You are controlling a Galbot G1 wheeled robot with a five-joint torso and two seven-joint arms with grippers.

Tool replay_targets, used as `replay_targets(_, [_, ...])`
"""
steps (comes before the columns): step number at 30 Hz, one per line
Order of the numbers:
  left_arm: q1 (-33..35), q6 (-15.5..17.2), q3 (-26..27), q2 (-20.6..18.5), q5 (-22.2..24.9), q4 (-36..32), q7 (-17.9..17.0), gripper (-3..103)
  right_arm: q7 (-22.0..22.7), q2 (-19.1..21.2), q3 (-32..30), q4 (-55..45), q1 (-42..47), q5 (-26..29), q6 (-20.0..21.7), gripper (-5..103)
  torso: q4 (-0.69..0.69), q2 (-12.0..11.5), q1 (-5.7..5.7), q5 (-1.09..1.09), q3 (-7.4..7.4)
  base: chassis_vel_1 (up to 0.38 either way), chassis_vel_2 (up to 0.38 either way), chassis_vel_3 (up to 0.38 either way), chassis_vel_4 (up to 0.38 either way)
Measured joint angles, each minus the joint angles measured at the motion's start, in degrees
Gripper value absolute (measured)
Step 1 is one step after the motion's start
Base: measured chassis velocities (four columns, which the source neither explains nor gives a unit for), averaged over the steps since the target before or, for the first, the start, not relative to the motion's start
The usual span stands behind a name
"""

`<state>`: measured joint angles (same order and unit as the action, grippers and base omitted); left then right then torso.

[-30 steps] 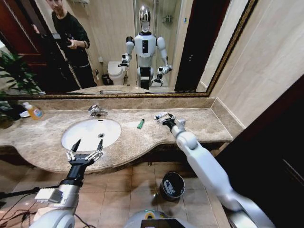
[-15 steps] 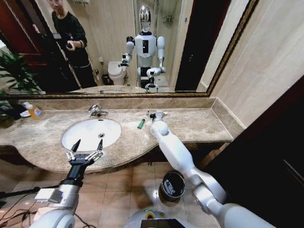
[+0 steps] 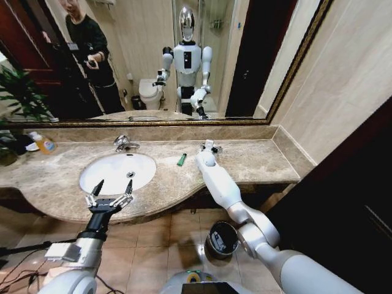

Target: Pick up the trash from the sink and place it in the trash bin.

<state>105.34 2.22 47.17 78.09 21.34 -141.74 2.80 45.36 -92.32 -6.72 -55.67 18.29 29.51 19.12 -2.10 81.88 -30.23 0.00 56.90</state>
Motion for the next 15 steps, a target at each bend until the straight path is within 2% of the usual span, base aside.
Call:
replay_targets(3, [0.0,0.0,0.0,0.0,0.0,0.0,0.0,100,-0.2,0.0,0.0,0.1,0.1,0.2,-0.2,92,0.0,0.0,0.0,0.0,0.0,0.0,0.0,0.0,0.0])
replay_targets(15, [0.0,0.0,0.0,0.0,0.0,0.0,0.0,100,-3.6,0.2,0.2,-0.3,1.6,-0.2,-0.7,91,0.0,0.0,0.01,-0.01,-0.01,0.0,0.0,0.0,0.0])
